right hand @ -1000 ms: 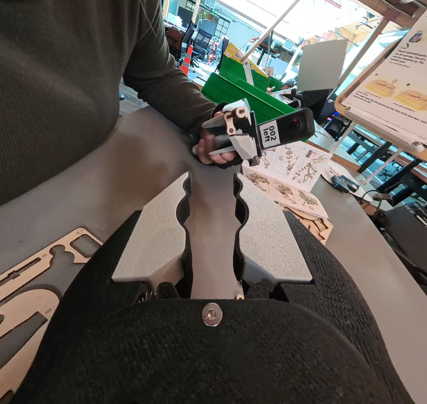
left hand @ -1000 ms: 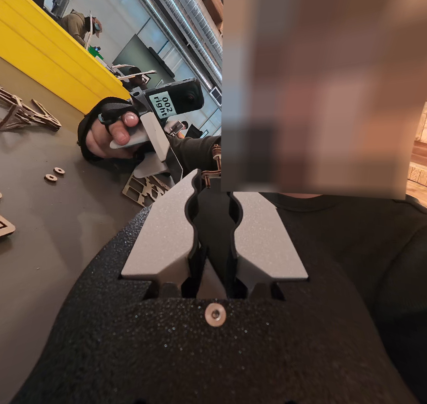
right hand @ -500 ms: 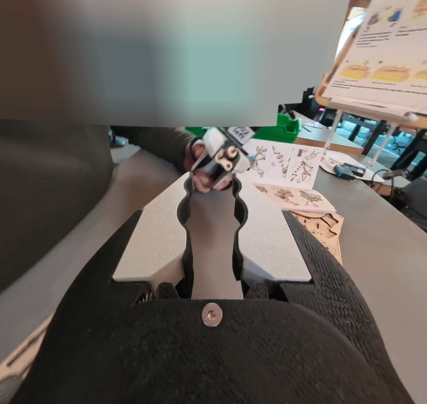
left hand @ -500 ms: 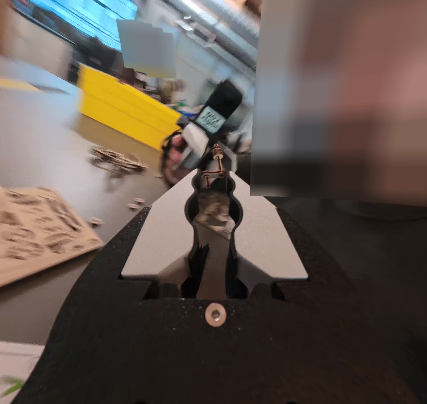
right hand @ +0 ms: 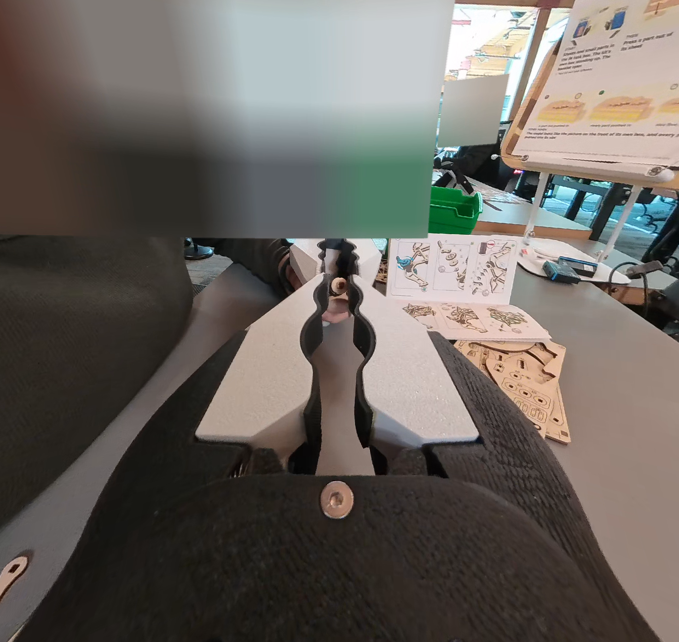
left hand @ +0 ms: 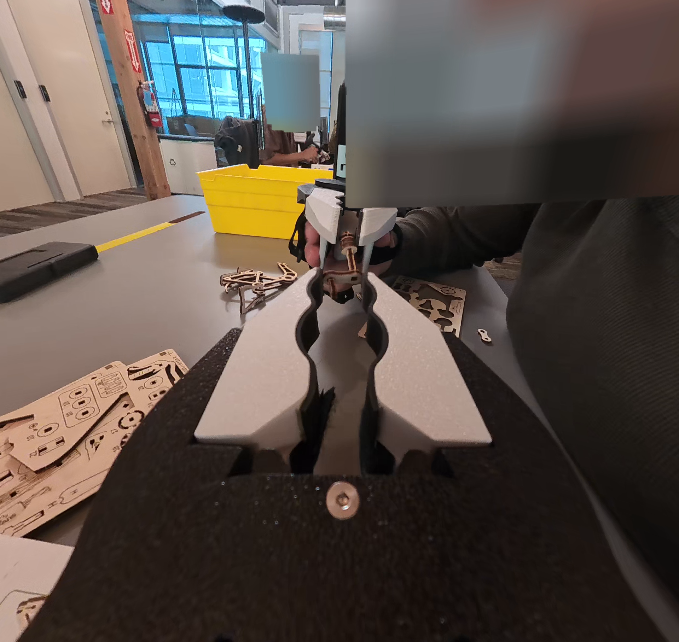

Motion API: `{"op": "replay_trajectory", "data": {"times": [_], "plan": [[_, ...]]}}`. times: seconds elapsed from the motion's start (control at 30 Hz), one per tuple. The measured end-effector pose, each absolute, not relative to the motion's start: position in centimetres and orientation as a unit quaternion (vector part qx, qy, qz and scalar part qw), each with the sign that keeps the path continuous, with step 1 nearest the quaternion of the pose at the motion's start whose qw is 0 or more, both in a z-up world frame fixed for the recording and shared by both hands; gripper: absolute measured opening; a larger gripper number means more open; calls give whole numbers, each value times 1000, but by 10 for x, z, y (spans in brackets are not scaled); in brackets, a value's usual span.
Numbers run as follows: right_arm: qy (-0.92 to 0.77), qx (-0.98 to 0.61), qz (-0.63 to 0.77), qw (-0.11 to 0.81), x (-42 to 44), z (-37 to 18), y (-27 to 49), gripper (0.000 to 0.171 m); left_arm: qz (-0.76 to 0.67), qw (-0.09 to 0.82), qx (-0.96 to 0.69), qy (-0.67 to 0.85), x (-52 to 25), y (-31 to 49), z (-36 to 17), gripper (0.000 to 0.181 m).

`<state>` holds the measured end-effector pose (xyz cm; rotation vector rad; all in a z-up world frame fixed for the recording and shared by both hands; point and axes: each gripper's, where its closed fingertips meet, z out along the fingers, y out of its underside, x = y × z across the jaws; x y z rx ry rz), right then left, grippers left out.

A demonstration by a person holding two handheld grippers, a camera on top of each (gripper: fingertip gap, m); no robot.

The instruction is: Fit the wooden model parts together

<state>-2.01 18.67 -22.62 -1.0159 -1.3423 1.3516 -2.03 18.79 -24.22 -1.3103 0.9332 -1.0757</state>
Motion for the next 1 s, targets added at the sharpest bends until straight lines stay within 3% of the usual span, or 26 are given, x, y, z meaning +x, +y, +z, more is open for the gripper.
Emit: {"op": "replay_trajectory", "data": {"times": [0.53,0.63,0.77,1.0], "plan": [[-589,-436,513,446,-20,-239,192,7,-392,556,-598,424,-17,194,-259,20],[-631,-478,459,404,-19,-263,203,7,-312,542,-614,482,-14,195,-280,46],[-682,-508,390,354,-14,-295,212,7,-263,511,-640,509,-11,198,-298,63],[-719,-518,356,297,-14,-317,203,7,-239,431,-706,508,-4,206,-327,45]]}}
